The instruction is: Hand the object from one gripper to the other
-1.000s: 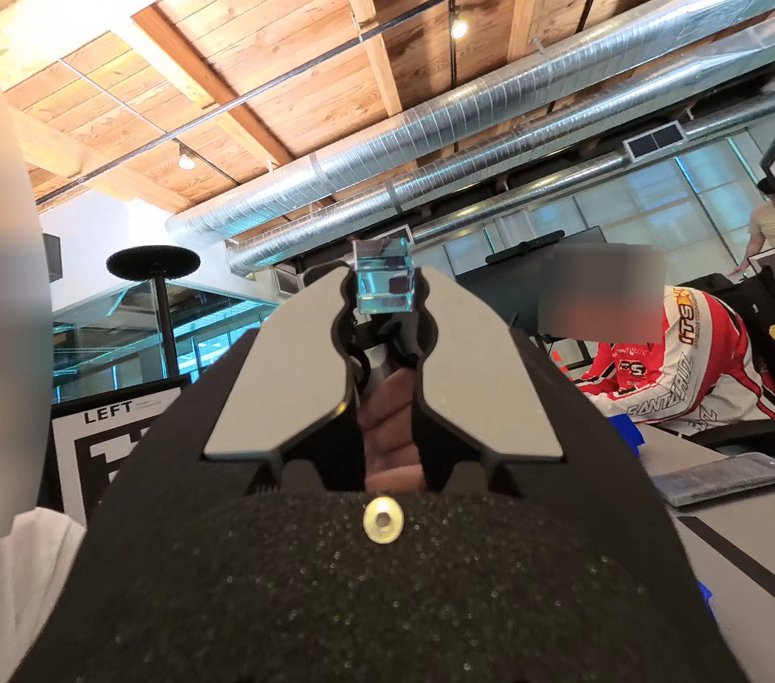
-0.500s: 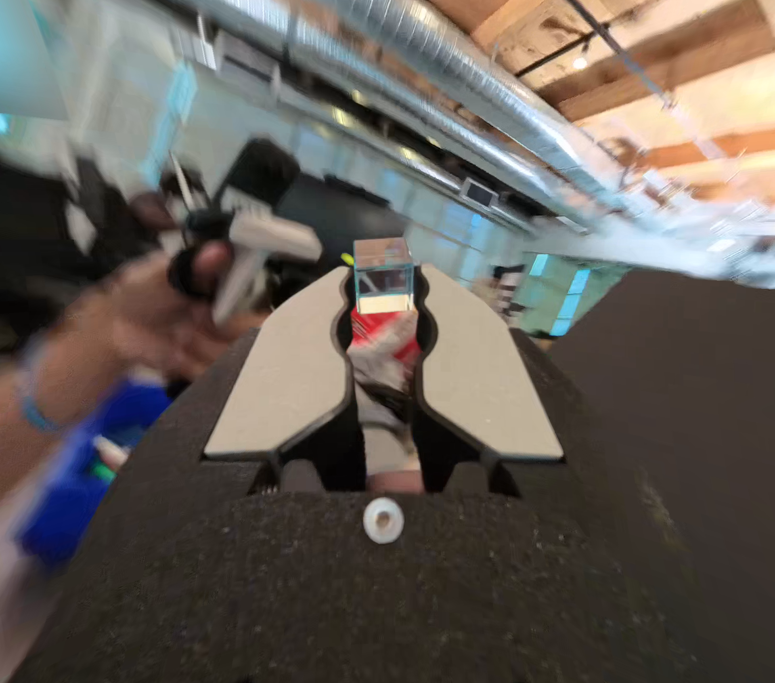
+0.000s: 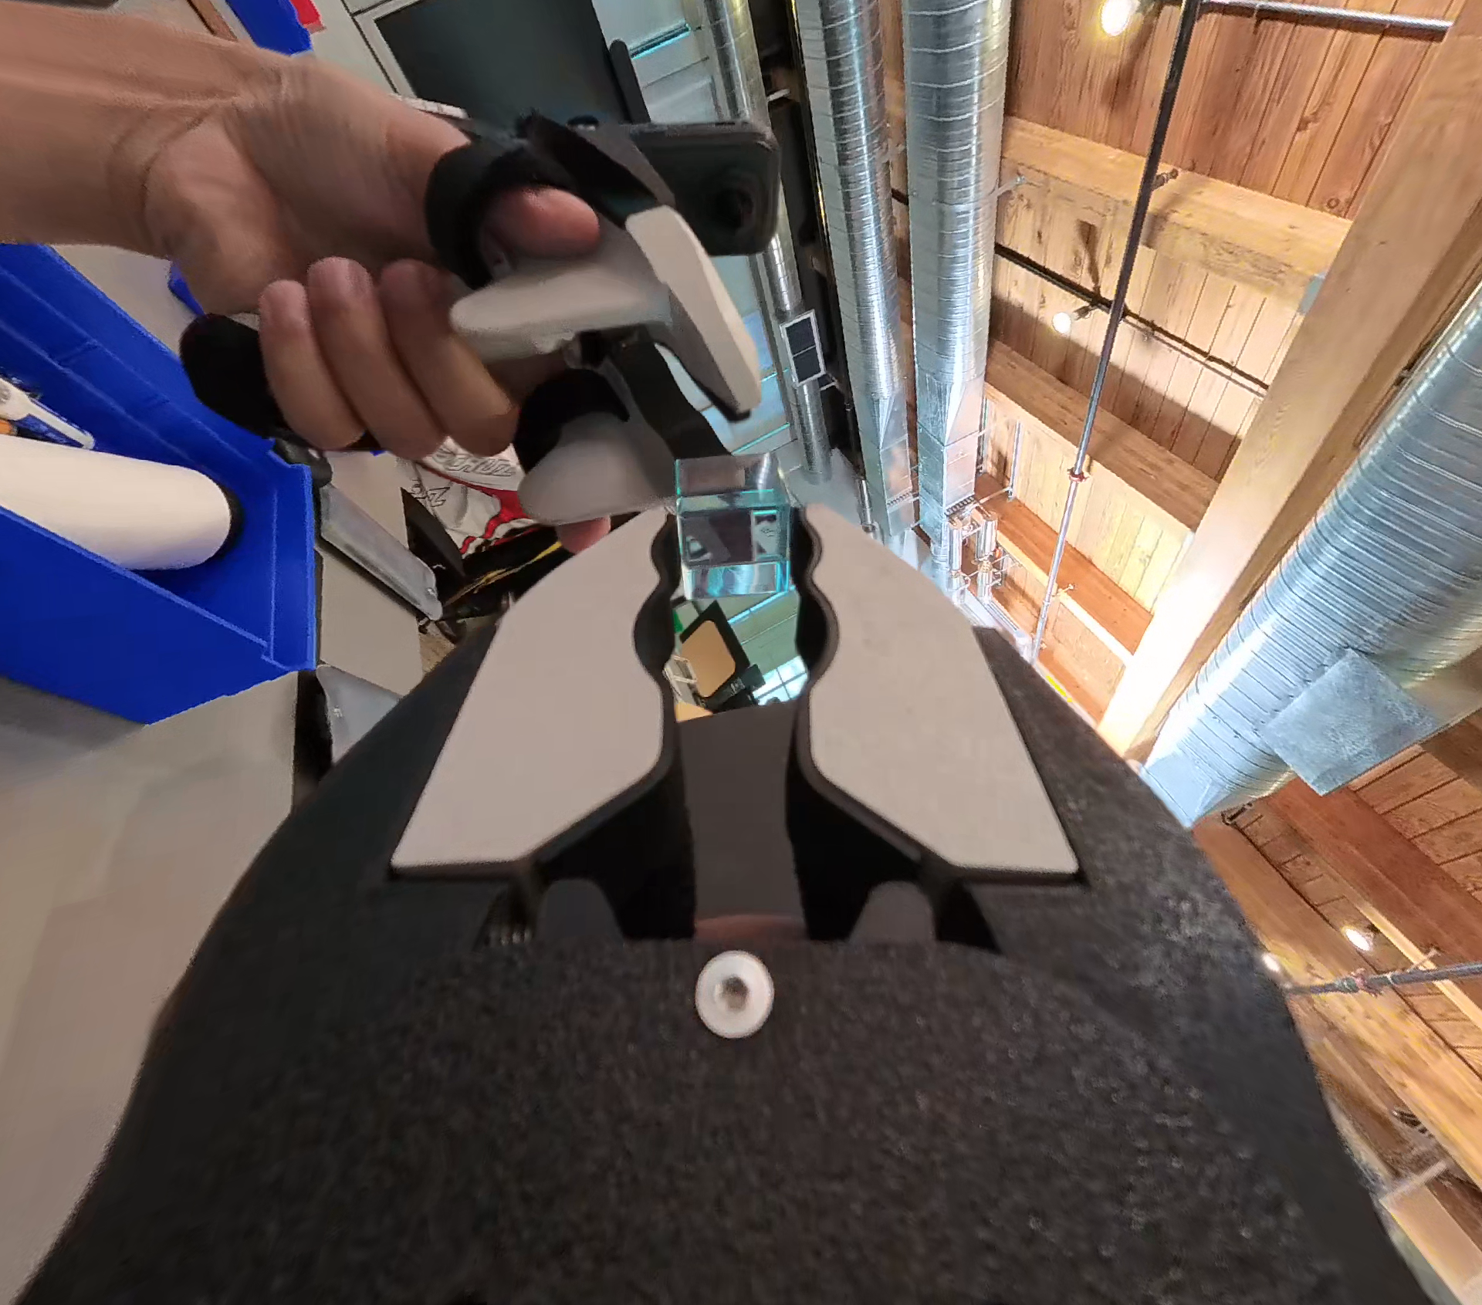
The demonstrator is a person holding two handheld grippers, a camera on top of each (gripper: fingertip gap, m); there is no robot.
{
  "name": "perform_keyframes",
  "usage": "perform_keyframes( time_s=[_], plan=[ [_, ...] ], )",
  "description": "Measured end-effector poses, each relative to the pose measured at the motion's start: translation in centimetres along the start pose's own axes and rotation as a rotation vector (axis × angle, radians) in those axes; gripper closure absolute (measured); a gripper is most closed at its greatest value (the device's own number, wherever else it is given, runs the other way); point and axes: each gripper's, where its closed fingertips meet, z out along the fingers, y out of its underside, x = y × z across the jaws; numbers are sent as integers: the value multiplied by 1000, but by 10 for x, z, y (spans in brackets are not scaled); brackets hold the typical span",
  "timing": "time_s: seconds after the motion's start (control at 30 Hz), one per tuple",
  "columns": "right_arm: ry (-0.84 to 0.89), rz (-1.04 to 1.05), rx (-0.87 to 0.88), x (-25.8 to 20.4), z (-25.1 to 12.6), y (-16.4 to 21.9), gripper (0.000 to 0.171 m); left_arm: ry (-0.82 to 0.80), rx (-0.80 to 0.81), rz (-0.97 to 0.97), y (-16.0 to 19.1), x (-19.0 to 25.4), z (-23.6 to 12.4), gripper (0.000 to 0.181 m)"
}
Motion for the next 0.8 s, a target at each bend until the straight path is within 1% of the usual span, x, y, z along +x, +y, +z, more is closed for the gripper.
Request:
perform_keyframes(
  time_s=[0.03, 0.1, 0.13, 0.23, 0.33, 0.37, 0.4, 0.47, 0.5, 0.57, 0.63, 0.67, 0.7, 0.73, 0.8],
  plan=[
    [-7, 3, 9, -1, 0, -1, 145, 28, -11, -3, 2, 3, 2, 143],
    [-14, 23, 33, -3, 0, -6, 145, 26, -37, 4, 8, 2, 7, 144],
    [-16, 29, 34, -3, 1, -6, 145, 38, -47, 18, 11, 3, 9, 153],
    [-13, 44, 21, -3, -1, -2, 145, 43, -66, 12, 12, 0, 12, 154],
    [32, 143, -21, -1, -2, 9, 145, -23, -70, 66, 11, -9, 15, 154],
    [38, 192, -63, -1, -2, 17, 145, -86, -71, 109, 10, -17, 16, 154],
    [5, 253, -107, -3, -2, 25, 141, -194, -72, 174, 7, -31, 14, 154],
    [-80, 397, -178, -9, -4, 38, 135, -476, -93, 343, 1, -66, 1, 154],
    [-76, 459, -216, -6, -6, 45, 135, -591, -113, 427, -3, -78, -7, 154],
    [-76, 610, -270, 0, -8, 55, 132, -758, -161, 552, -7, -93, -19, 154],
    [-131, 830, -308, -5, -9, 59, 121, -810, -206, 618, -5, -96, -20, 154],
    [-147, 916, -336, -7, -9, 62, 123, -821, -224, 638, -3, -97, -19, 154],
    [-132, 986, -362, -6, -8, 67, 130, -829, -240, 654, -2, -98, -17, 155],
    [-117, 1050, -370, -4, -8, 70, 131, -830, -257, 667, 1, -98, -14, 155],
    [-114, 1141, -328, -1, -5, 66, 125, -810, -287, 674, 7, -98, -8, 155]
  ],
)
